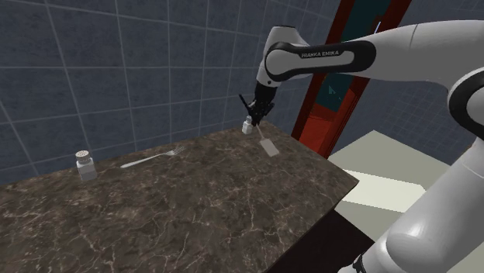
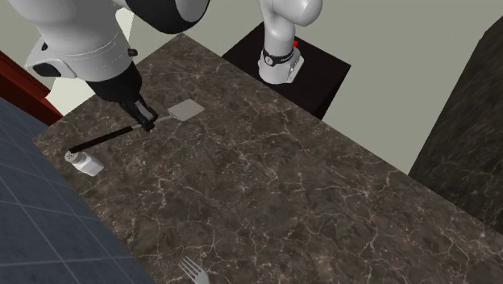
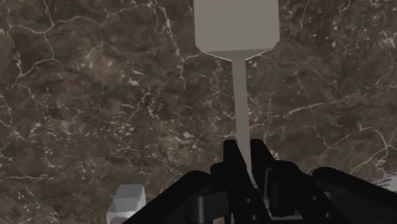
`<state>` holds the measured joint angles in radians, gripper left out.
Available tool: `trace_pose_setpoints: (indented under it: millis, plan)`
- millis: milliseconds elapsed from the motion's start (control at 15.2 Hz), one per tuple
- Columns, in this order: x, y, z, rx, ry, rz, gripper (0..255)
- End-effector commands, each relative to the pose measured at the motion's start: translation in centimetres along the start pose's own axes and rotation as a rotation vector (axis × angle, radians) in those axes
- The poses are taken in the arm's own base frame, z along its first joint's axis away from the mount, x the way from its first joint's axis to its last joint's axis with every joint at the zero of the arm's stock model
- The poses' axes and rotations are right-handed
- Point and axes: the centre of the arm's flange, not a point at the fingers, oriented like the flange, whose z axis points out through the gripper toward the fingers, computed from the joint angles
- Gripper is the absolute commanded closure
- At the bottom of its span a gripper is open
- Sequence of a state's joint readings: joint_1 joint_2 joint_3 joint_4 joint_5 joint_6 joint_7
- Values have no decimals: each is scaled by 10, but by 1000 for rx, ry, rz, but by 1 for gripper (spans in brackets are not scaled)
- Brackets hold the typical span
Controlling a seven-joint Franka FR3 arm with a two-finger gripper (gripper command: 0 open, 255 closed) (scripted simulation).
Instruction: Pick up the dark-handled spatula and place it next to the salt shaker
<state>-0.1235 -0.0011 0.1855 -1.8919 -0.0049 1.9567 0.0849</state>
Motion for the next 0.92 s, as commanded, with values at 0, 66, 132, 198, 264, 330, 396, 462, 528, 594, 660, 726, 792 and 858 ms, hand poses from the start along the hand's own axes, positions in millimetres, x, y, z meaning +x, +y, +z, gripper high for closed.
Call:
trace_pose_setpoints:
  millis: [0,66,132,198,264,330,396,462,528,594,660,726,792,858]
  plan:
    - [6,27,-2,0,0,-1,255]
    - [9,40,-2,0,0,-1,255]
    - [11,53,-2,0,0,-1,255]
    - [14,66,-2,0,0,-1,255]
    - [16,79,-2,0,0,-1,255]
    - [19,92,-2,0,0,-1,255]
    - [22,105,-1,0,0,-1,255]
    - [24,118,-1,0,0,-1,255]
    - [27,131,-1,0,0,-1,255]
    - [29,143,-1,0,0,-1,255]
    - [32,156,-1,0,0,-1,255]
    - [35,169,-1,0,0,-1,255]
    - [37,182,-1,0,0,-1,255]
    - [40,195,0,0,0,-1,255]
